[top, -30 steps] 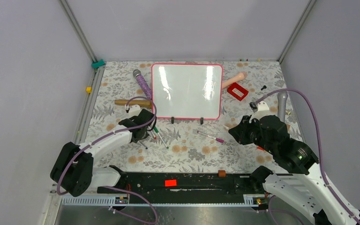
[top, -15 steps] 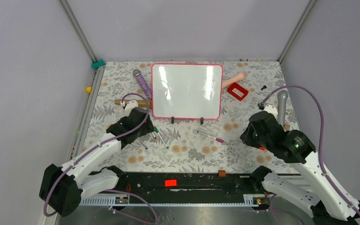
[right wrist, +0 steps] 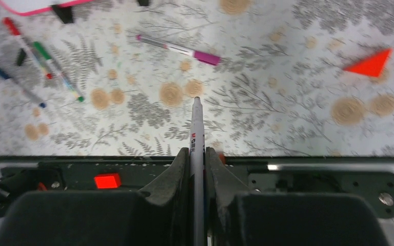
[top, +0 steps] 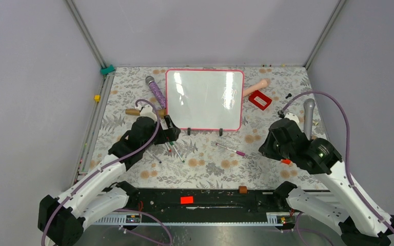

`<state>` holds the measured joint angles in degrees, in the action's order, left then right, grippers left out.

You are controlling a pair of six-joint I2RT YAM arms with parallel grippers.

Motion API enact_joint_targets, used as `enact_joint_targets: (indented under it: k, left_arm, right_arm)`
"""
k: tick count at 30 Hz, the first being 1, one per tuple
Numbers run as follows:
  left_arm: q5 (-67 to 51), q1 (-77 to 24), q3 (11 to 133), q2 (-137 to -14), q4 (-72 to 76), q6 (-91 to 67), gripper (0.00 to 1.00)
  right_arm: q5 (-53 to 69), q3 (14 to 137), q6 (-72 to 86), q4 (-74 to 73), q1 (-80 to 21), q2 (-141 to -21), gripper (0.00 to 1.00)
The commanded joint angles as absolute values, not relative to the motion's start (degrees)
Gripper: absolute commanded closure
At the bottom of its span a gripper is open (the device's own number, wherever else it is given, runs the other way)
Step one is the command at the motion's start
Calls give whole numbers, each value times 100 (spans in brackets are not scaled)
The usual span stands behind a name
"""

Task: Write a sentence on the whiteboard
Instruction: Place the pen cap at the center of the board, then move the whiteboard to the center of the board.

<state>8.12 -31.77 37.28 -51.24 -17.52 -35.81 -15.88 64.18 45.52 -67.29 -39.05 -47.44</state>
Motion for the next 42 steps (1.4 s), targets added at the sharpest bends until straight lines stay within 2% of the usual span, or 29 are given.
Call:
enact_joint_targets:
  k: [1, 6, 11, 13, 16, 22, 26, 29, 34, 38, 42]
  left_arm:
    - [315, -3170, 3476, -4872, -1431, -3392, 1]
    - [402, -3173, 3291, -4534, -1700, -3689, 1]
    - [588, -3168, 3164, -4215, -1794, -4277, 1]
    - [1019, -3170, 3072, -4043, -1854, -4463, 1]
    - [704, -3167, 2944, -3841, -1577, -4141, 1]
    - [-413, -3167, 2838, -3884, -794, -3713, 1]
    - [-729, -3172, 2893, -4161, -575, -3653, 1]
    - [-757, -3173, 2728, -4207, -232, -3599, 1]
    - [-470, -3168, 2547, -4201, 138, -3496, 1]
    - [-224, -3067, 2718, -4309, 217, -3281, 1]
    - [-614, -2631, 2984, -4707, 544, -3119, 1]
  right_arm:
    - [-942, 6080, 3818, -5611, -3890, -4114, 100]
    - [-1446, 5717, 3782, -4486, -3887, -3804, 100]
    - [-1691, 6177, 3452, -3789, -3890, -4621, 100]
    - [-1514, 6561, 3214, -3779, -3893, -5062, 100]
    - [-1190, 6856, 2948, -3665, -3891, -5442, 100]
    - [-264, 6030, 2820, -2579, -3797, -5196, 100]
    - [-528, 5680, 2933, -2482, -3770, -4949, 100]
    - [-519, 5366, 2812, -2352, -3761, -4633, 100]
    - [116, 5557, 2213, -2720, -3696, -4722, 100]
    - [-59, 5090, 1936, -1932, -3659, -4512, 100]
    - [430, 5652, 2019, -1674, -3490, -5361, 100]
